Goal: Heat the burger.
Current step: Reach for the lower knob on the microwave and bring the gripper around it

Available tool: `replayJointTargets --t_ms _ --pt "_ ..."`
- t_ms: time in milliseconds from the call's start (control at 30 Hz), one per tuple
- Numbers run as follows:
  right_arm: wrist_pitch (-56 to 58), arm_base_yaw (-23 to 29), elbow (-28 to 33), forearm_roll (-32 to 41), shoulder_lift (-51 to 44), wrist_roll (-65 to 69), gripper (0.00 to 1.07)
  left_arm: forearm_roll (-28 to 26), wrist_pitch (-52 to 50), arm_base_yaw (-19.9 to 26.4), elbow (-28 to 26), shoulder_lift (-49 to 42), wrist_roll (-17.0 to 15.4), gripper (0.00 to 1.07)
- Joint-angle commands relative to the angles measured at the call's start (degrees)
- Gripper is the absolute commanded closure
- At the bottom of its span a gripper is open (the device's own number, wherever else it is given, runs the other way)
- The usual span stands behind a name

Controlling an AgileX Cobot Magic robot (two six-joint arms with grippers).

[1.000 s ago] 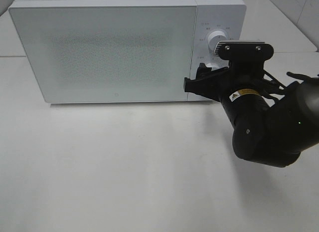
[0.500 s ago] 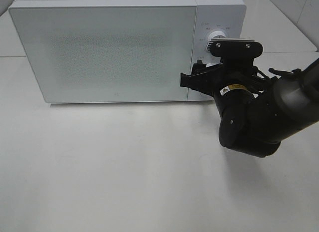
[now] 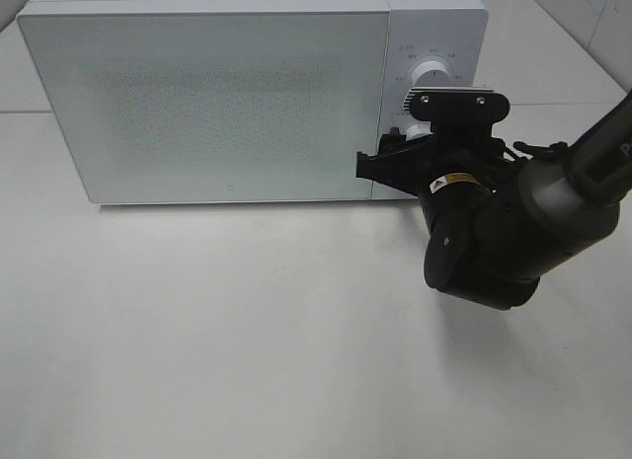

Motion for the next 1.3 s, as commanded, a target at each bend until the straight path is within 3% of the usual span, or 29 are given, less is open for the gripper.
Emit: replayJointTargets --t_ms 33,867,1133,1200,1233,1300 --pt "-10.03 -0.23 -0.8 0.63 0.11 -1.03 0.32 -0.46 -0.11 0.11 0.17 -0.92 0.17 0.08" --pt "-9.97 -0.06 -2.41 2.46 0.11 -4.93 0.33 -0.46 -0.11 0.11 0.17 -0.92 0.17 0.08" --pt "-9.97 -0.06 -2.41 2.58 0.11 -3.84 0.47 -0.46 -0.11 0.11 0.17 -0.92 0.17 0.08" --pt "-9.97 -0.06 -2.41 2.58 0.11 -1.72 0.6 -0.46 -0.11 0.11 0.17 -0.92 0.17 0.08" --pt "-9.97 -0.06 -2.41 2.58 0.11 -1.72 0.6 -0.46 -0.11 0.11 0.17 -0.92 0.17 0.08" --pt "-8.59 -0.06 -2.41 2.58 0.11 -1.49 0.81 -0.46 -0.11 0.11 0.17 -0.92 0.17 0.08"
